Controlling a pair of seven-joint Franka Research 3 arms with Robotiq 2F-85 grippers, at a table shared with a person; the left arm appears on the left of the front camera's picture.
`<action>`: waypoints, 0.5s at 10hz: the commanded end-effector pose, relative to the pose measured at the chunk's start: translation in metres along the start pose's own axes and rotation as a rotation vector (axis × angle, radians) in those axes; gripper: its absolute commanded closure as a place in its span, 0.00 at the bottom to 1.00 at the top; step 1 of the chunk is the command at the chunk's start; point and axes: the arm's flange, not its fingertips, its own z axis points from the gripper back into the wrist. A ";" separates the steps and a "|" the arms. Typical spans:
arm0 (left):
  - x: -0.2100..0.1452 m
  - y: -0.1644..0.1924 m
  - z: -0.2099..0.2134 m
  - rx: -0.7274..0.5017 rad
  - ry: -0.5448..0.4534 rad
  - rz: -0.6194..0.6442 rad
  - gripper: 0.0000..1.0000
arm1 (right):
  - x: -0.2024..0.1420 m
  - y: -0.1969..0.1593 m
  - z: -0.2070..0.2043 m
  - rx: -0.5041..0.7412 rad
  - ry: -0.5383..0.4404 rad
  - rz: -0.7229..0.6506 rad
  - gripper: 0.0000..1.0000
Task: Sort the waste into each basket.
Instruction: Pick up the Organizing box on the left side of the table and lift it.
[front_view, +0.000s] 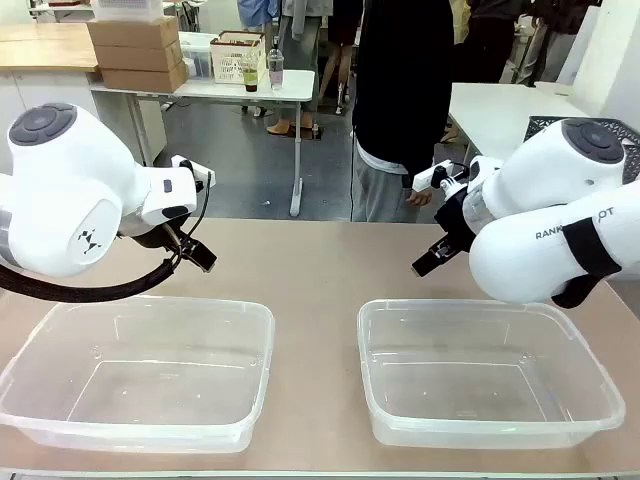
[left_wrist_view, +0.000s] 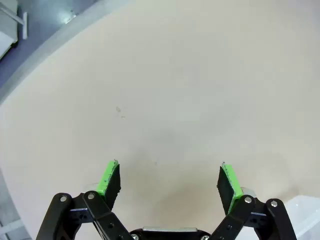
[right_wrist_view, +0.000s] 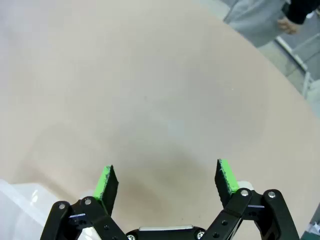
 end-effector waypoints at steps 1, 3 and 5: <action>0.000 0.000 0.000 0.000 0.000 0.000 0.00 | 0.000 0.000 0.000 0.000 0.000 0.000 0.00; 0.000 0.000 0.000 0.000 0.000 0.000 0.00 | 0.000 0.000 0.000 0.000 0.000 0.000 0.00; 0.000 0.000 0.000 0.000 0.000 0.000 0.00 | 0.000 0.000 0.000 0.000 0.000 0.000 0.00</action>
